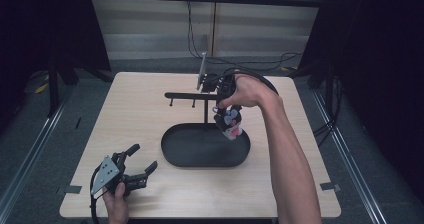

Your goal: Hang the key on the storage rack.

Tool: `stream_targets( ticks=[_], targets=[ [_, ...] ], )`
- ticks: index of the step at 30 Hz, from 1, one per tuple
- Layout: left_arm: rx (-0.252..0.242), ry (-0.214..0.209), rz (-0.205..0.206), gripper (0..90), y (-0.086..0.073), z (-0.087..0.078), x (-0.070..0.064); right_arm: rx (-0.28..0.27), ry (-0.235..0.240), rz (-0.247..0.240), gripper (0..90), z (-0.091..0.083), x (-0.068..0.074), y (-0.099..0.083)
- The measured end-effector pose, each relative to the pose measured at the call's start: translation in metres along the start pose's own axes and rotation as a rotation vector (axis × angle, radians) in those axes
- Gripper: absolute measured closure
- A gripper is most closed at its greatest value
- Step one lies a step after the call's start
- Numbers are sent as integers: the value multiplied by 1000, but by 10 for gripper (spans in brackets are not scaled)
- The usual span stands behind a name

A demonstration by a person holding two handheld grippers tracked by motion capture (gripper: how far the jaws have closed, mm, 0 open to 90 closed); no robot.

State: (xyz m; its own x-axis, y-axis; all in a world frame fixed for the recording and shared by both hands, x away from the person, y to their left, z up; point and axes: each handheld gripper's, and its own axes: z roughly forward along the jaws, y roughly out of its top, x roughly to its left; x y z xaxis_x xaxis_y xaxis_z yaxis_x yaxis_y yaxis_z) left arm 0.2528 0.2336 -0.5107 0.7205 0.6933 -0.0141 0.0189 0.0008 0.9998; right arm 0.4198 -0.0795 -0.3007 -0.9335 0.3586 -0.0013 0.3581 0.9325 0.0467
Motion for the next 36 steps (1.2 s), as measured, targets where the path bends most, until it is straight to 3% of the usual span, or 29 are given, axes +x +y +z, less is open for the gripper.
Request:
stream_targets(
  ticks=[7, 10, 26, 30, 36],
  targets=[
    [0, 1, 3, 153, 0, 0, 0, -23, 7, 9, 876, 1, -7, 0],
    [0, -1, -1, 153, 0, 0, 0, -5, -5, 21, 876, 1, -9, -3],
    [1, 2, 1, 153, 0, 0, 0, -63, -3, 43, 875, 6, -23, -5],
    [-1, 0, -2, 153, 0, 0, 0, -80, -10, 47, 873, 7, -22, -7],
    [2, -3, 1, 152, 0, 0, 0, -52, -10, 49, 865, 11, -17, -4]
  ],
)
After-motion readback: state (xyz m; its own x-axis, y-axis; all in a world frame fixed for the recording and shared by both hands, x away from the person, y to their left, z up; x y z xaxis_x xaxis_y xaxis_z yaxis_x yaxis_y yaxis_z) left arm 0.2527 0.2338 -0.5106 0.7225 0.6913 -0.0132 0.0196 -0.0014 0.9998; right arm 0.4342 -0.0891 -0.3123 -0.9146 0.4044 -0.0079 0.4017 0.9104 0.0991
